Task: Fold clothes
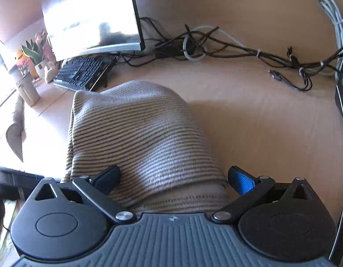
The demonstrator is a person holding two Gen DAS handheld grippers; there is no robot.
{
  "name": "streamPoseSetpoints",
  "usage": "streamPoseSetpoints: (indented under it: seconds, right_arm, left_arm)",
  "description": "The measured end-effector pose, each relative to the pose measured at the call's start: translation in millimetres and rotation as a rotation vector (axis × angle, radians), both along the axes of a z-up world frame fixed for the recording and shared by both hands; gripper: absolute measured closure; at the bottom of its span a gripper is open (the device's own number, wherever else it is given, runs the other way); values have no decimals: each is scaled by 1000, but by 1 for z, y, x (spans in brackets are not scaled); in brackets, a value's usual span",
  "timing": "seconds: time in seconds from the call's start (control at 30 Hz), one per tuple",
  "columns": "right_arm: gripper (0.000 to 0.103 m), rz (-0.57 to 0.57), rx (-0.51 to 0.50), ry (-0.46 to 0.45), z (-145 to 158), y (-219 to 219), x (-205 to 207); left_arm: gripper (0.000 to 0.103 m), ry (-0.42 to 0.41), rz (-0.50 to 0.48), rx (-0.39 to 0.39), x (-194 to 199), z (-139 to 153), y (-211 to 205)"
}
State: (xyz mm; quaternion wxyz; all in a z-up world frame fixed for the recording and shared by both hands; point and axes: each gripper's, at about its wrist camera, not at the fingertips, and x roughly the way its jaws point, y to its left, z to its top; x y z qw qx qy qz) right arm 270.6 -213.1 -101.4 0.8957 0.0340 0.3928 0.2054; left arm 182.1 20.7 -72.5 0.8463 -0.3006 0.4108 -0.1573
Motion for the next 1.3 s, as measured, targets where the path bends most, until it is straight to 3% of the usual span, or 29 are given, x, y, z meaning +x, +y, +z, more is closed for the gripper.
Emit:
streamPoseSetpoints:
  seconds: [0.17,0.23,0.3,0.4,0.47,0.53,0.67,0.77,0.9,1.0,1.13,1.2,1.3]
  right_arm:
    - [0,61,-55,-149,16,6,-30]
    - [5,115,-54,-201,21,9,-41]
    - [21,168,-64,-232,21,15,-51]
    - [22,222,-134,-248,11,28,-60]
    - [21,235,-165,-252,4,33,-61]
    - [21,232,-148,-235,5,32,-59]
    - [21,243,-103,-210,14,23,-60]
    - [16,176,-23,-187,26,7,-55]
    - [15,22,8,-170,33,-11,-39]
    - [14,-58,10,-141,31,-15,-23]
    - [11,-139,61,-71,30,-18,5]
    - [9,-146,82,-29,26,-19,19]
    - [9,-138,111,44,15,-19,41]
  left_arm:
    - [31,-88,75,39,8,27,14]
    - [32,-116,76,106,17,35,14]
    - [34,-136,66,198,27,36,13]
    - [34,-73,82,307,46,16,17]
    - [25,-29,107,265,52,1,28]
    - [23,-18,132,223,52,-5,38]
    - [23,-22,192,253,49,7,43]
    - [22,-19,269,227,38,24,51]
    - [9,28,277,91,24,29,51]
    - [9,83,223,30,22,13,34]
    - [9,157,254,-13,28,-18,24]
    - [10,158,261,-43,31,-27,22]
    - [14,123,248,-18,39,-31,19]
